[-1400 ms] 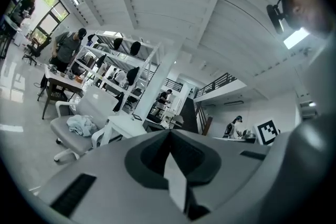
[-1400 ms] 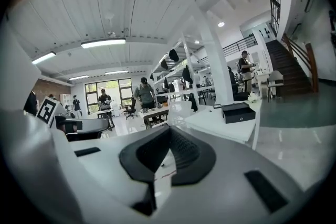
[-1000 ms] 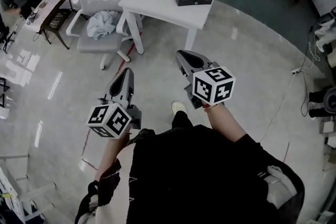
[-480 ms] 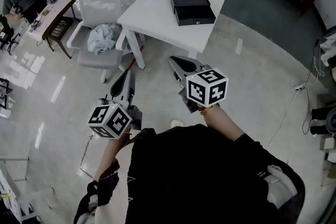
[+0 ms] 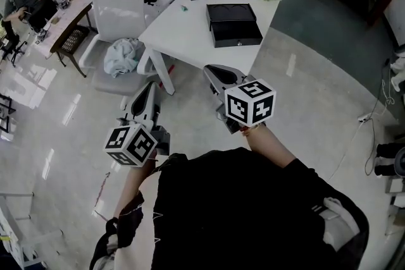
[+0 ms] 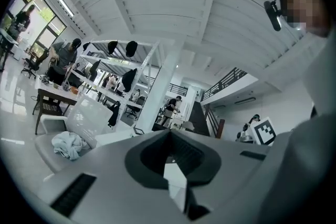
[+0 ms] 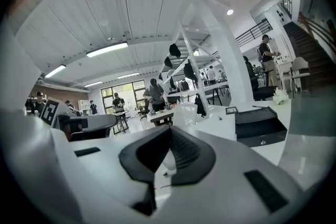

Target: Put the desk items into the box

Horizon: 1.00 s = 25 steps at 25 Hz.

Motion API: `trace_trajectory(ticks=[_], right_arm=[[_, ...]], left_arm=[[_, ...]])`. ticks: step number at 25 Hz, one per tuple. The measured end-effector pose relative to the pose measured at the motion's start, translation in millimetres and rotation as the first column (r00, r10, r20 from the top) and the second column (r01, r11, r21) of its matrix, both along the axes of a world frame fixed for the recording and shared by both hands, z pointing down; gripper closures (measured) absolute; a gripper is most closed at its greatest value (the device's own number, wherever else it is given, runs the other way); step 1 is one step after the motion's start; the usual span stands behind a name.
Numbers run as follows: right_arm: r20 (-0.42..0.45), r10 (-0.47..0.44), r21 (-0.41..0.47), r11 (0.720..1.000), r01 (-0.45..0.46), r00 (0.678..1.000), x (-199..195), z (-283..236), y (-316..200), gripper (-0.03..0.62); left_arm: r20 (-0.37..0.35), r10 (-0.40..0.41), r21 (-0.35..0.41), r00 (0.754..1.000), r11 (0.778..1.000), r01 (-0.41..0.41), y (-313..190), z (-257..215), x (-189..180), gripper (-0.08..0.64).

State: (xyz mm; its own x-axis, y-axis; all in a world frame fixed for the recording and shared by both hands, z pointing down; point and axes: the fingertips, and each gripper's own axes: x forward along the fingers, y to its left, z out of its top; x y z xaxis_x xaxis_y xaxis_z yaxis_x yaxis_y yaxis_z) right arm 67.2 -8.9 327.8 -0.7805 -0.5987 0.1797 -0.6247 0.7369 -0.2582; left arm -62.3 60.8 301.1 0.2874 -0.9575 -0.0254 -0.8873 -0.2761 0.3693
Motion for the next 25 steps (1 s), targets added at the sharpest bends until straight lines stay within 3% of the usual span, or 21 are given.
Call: trace_trajectory(ticks=[10,25], right_arm=[[-0.035,-0.012,-0.011,1.0,0.012,0.999,11.7,18.8,-54.4,0.588],[-0.053,-0.027,-0.08,0.997,0.023,0.998,8.7,49.4,-72.1,0.587]], left_arm=[[-0.015,-0.024,-0.015,1.0,1.0,0.024,-47.0,16.8,10.0,0.549],[-0.031,-0.048,-0.076,0.998,0.996,0.045,-67.9,43.0,2.1,0.549]])
